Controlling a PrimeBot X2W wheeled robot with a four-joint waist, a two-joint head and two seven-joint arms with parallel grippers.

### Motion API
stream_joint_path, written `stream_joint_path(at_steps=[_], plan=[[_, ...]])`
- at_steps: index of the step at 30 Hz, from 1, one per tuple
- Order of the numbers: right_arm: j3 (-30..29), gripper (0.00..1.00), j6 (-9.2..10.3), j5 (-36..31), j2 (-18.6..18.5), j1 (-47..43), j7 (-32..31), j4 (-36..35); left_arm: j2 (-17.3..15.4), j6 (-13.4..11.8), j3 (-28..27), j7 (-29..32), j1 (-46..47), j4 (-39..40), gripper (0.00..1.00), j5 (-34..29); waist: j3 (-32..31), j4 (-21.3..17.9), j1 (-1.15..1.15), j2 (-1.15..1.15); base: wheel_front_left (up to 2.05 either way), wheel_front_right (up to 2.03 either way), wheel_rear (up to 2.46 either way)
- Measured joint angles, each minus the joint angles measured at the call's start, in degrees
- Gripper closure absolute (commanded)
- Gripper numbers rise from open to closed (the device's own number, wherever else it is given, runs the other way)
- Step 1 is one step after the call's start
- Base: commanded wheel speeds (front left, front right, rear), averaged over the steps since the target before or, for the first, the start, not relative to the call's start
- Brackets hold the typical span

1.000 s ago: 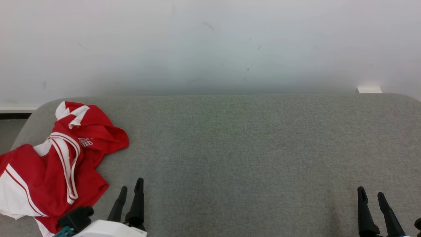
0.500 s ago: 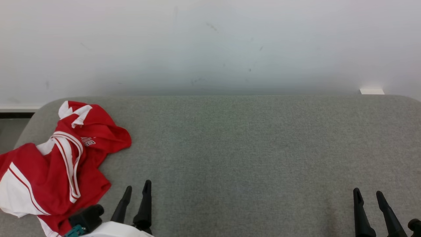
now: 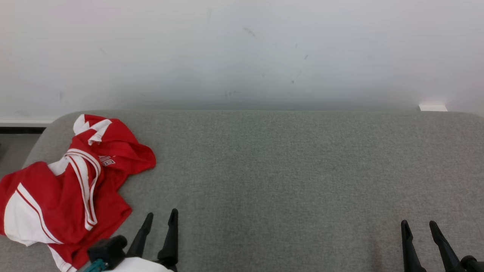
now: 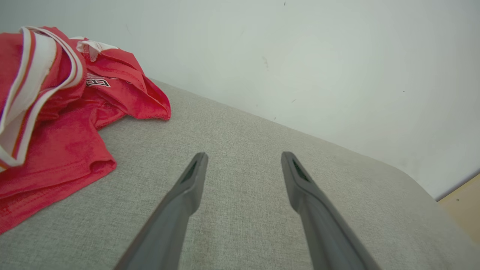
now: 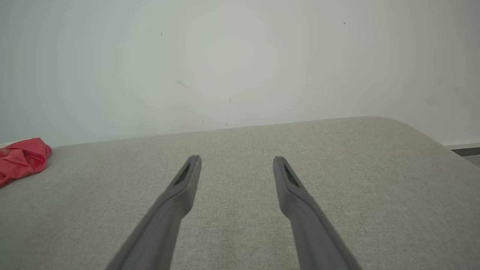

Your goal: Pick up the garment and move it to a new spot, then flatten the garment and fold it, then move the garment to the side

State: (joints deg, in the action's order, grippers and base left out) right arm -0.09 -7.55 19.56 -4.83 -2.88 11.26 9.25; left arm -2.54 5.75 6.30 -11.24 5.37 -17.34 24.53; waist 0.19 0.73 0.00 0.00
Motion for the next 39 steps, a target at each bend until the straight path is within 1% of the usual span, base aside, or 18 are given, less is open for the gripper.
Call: stream_joint_path(at_steps=[10, 17, 18, 26, 30, 39], plan=[[-0.27, 0.0, 0.0, -3.75, 0.26, -0.64, 1.25, -0.16, -0.03, 0.0, 0.46, -1.19, -0.12, -0.13, 0.0, -4.98, 0.05, 0.21, 0.0, 0.0, 0.0, 0.0, 0.0], [-1.74, 0.0, 0.0, -5.95, 0.73, -0.97, 1.92, -0.16, -0.05, 0.01, 1.0, -1.96, -0.55, -0.45, 0.0, -7.88, 0.08, 0.14, 0.0, 0.0, 0.0, 0.0, 0.0], [-2.14, 0.0, 0.0, -6.42, 0.81, -1.1, 2.24, -0.13, -0.07, 0.01, 1.23, -2.04, -0.55, -0.52, 0.0, -9.01, 0.12, 0.15, 0.0, 0.0, 0.0, 0.0, 0.0], [-2.89, 0.0, 0.0, -7.71, 1.07, -1.42, 2.93, 0.14, -0.09, 0.01, 1.64, -2.97, -0.52, -0.89, 0.0, -11.13, 0.26, 0.15, 0.0, 0.0, 0.0, 0.0, 0.0], [-3.16, 0.0, 0.0, -9.29, 1.18, -1.78, 3.45, 0.45, -0.11, 0.02, 1.8, -3.47, -0.48, -1.21, 0.0, -13.14, 0.4, 0.09, 0.0, 0.0, 0.0, 0.0, 0.0], [-3.56, 0.0, 0.0, -9.88, 1.26, -1.96, 3.78, 0.89, -0.12, 0.1, 1.91, -3.83, -0.46, -1.34, 0.0, -13.96, 0.58, -0.08, 0.0, 0.0, 0.0, 0.0, 0.0]])
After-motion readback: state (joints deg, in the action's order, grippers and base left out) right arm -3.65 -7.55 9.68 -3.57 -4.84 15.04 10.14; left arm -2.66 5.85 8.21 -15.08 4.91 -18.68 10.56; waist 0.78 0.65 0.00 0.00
